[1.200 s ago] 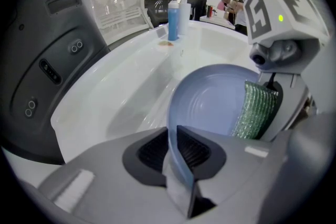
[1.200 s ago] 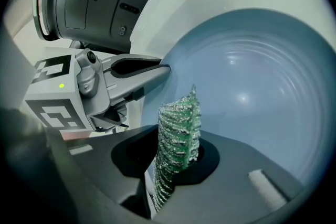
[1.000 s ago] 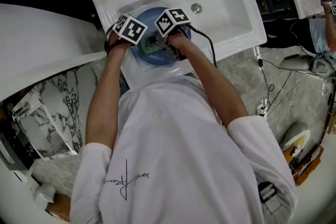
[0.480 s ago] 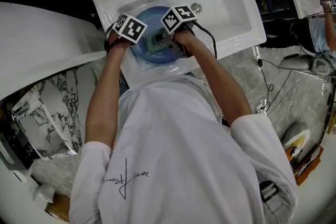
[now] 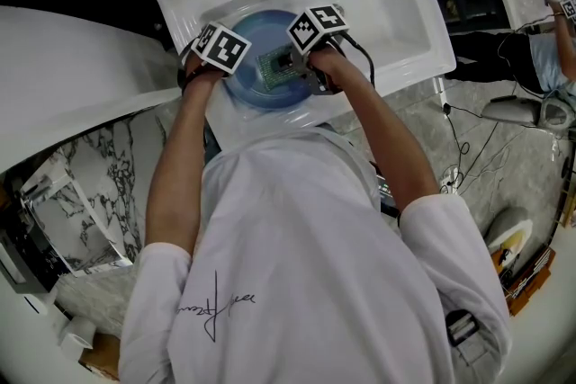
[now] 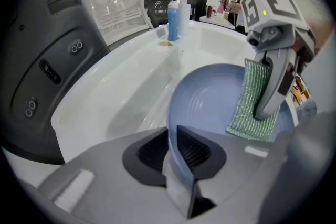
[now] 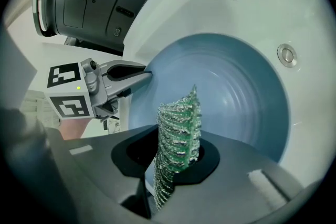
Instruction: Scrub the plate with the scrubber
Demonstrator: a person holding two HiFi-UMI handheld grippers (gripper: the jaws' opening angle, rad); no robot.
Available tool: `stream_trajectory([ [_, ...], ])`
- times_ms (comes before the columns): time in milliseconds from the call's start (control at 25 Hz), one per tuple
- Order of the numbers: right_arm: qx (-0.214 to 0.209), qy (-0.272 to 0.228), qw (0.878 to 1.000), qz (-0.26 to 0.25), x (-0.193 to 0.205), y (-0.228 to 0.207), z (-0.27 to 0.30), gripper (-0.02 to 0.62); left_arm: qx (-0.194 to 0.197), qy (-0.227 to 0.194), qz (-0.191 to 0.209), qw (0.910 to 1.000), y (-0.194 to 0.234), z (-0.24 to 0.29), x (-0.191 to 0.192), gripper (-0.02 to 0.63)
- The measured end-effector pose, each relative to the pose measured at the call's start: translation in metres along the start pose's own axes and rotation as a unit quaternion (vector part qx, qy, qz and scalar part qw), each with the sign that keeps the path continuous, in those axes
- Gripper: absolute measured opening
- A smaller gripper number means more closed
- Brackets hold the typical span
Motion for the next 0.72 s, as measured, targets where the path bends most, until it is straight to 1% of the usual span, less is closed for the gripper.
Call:
stream_trajectory([
  [120, 0.008, 0.002, 1.000, -0.001, 0.001, -0.006, -0.004, 0.067, 0.001, 0.000, 0.000, 1.0000, 0.000, 0.000, 0.000, 0.109],
  [320, 0.034, 0.010, 0.999, -0.020, 0.002, -0.016, -0.012, 0.068, 0.001, 0.000, 0.001, 1.0000, 0.001, 0.001, 0.001, 0.109],
  [480, 0.049, 0.014, 0.998, -0.027, 0.002, -0.024, -0.019, 0.069, -0.028, 0.001, 0.007, 0.9996, 0.010, -0.006, 0.000, 0.109],
  [520, 0.053, 0.016, 0.998, -0.030, 0.002, -0.027, -0.021, 0.069, -0.028, 0.002, 0.007, 0.9996, 0.010, -0.006, 0.000, 0.109],
  [640, 0.067, 0.019, 0.997, -0.039, 0.002, -0.031, -0.025, 0.069, -0.005, 0.001, 0.002, 1.0000, 0.003, -0.001, 0.000, 0.109],
  [720, 0.073, 0.022, 0.996, -0.044, 0.002, -0.034, -0.027, 0.069, -0.011, 0.000, 0.003, 0.9999, 0.004, -0.003, 0.000, 0.109],
])
Point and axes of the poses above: the fingertips, and each gripper's own axes: z forward along the fingers, y to its left, x out of its underside, the point moved 2 cm from there along -z, backward along the fingers, and after that the axes turned 9 degrees about x, right-handed, at the moved point
